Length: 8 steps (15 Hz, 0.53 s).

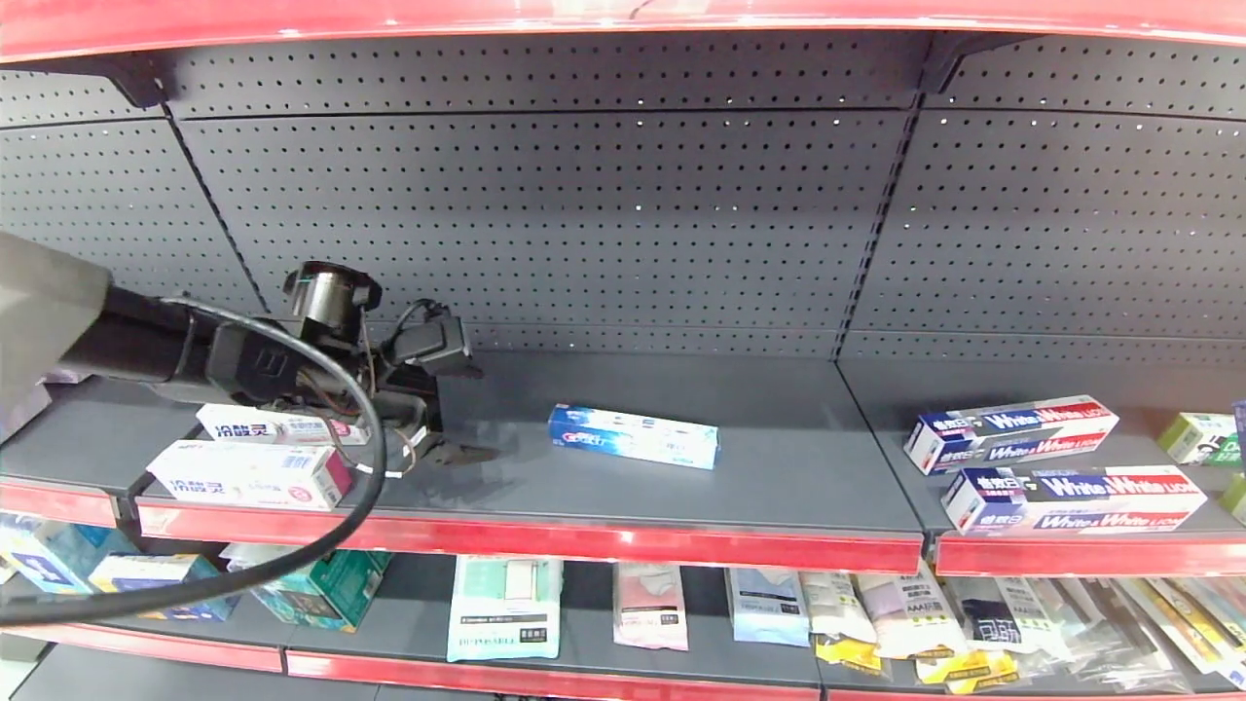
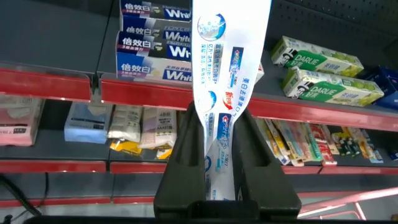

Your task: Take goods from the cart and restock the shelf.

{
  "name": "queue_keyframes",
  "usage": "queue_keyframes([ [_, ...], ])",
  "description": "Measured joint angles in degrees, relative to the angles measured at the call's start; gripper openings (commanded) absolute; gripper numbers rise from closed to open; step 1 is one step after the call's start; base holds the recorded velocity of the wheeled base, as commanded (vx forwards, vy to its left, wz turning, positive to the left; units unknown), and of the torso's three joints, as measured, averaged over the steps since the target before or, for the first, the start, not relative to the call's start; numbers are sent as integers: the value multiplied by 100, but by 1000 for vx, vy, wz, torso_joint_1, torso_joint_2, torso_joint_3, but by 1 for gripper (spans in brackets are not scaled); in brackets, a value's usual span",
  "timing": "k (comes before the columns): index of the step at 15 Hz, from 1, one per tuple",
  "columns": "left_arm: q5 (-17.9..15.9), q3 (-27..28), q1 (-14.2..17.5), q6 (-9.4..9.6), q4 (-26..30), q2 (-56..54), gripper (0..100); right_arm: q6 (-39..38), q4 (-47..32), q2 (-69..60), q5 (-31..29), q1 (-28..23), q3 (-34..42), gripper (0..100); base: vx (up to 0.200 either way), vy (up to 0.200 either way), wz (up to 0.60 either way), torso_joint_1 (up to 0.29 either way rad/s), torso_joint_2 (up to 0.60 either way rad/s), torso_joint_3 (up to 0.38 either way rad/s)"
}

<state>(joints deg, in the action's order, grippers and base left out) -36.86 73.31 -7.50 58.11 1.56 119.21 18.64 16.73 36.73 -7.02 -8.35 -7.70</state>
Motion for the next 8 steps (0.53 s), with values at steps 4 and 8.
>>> queue_keyframes([
  [4, -106, 711, -297, 49, 163, 527, 100, 7, -6, -82, -1, 1, 49, 0, 0, 0, 0, 0, 0, 0],
  [8, -191, 1536, -510, 57, 501, 1019, 100, 13, -11, -138, -11, -7, 77, 0, 0, 0, 0, 0, 0, 0],
])
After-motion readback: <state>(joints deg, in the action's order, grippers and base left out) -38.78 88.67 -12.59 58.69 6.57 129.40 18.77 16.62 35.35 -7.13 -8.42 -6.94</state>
